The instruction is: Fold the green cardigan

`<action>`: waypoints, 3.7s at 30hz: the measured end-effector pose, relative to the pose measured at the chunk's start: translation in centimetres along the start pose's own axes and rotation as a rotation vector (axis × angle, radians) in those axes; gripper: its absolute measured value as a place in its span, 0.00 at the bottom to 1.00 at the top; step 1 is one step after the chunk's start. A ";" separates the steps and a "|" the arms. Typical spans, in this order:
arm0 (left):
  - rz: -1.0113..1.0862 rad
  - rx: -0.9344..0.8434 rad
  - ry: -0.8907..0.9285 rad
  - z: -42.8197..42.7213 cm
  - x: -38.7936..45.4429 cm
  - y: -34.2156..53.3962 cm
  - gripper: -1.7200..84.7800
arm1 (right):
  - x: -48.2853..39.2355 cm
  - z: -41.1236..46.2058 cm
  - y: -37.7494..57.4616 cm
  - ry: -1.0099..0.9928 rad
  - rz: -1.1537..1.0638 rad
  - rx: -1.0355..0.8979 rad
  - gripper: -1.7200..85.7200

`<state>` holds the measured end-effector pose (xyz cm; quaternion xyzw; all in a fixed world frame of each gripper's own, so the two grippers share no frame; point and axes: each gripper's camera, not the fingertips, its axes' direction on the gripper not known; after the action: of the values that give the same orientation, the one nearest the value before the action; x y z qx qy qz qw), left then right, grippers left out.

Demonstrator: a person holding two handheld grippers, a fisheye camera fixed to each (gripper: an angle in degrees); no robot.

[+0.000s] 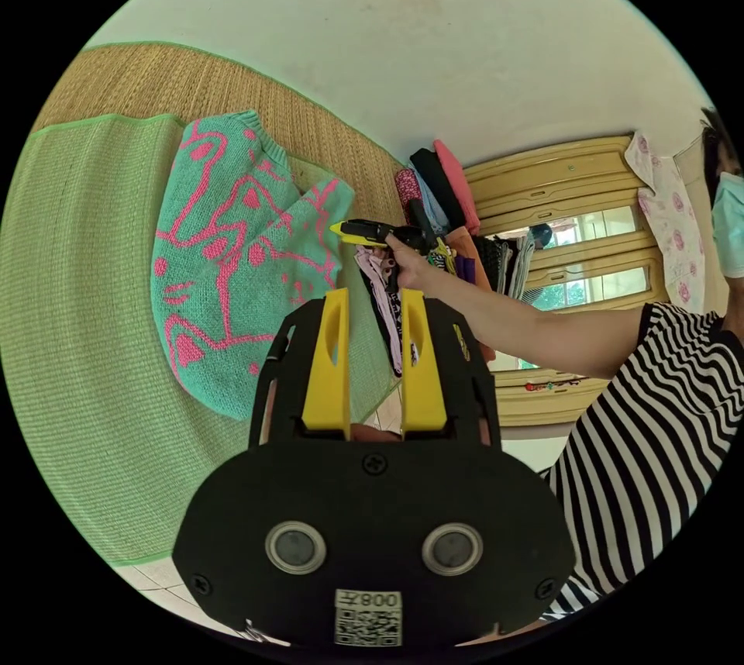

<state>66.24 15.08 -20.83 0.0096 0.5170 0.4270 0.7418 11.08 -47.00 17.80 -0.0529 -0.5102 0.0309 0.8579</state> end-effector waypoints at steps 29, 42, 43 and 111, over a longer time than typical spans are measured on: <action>-0.369 0.326 -0.068 -36.8 -16.8 22.8 0.14 | -68.2 39.5 21.8 -0.098 -0.890 -0.415 0.02; -0.231 0.147 -0.008 -34.4 -24.6 14.8 0.14 | -38.3 23.9 19.0 0.175 -0.210 -0.026 0.04; -0.209 0.133 -0.014 -33.6 -24.6 13.8 0.14 | -35.7 22.0 18.0 0.260 -0.165 0.025 0.05; -0.069 -0.065 -0.278 -26.1 -29.5 0.3 0.05 | -25.9 27.9 16.7 0.462 -0.131 -0.283 0.11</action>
<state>42.87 -14.86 -10.51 0.0270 0.3953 0.4123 0.8204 -25.82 -31.55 6.40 -0.1450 -0.3025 -0.1090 0.9357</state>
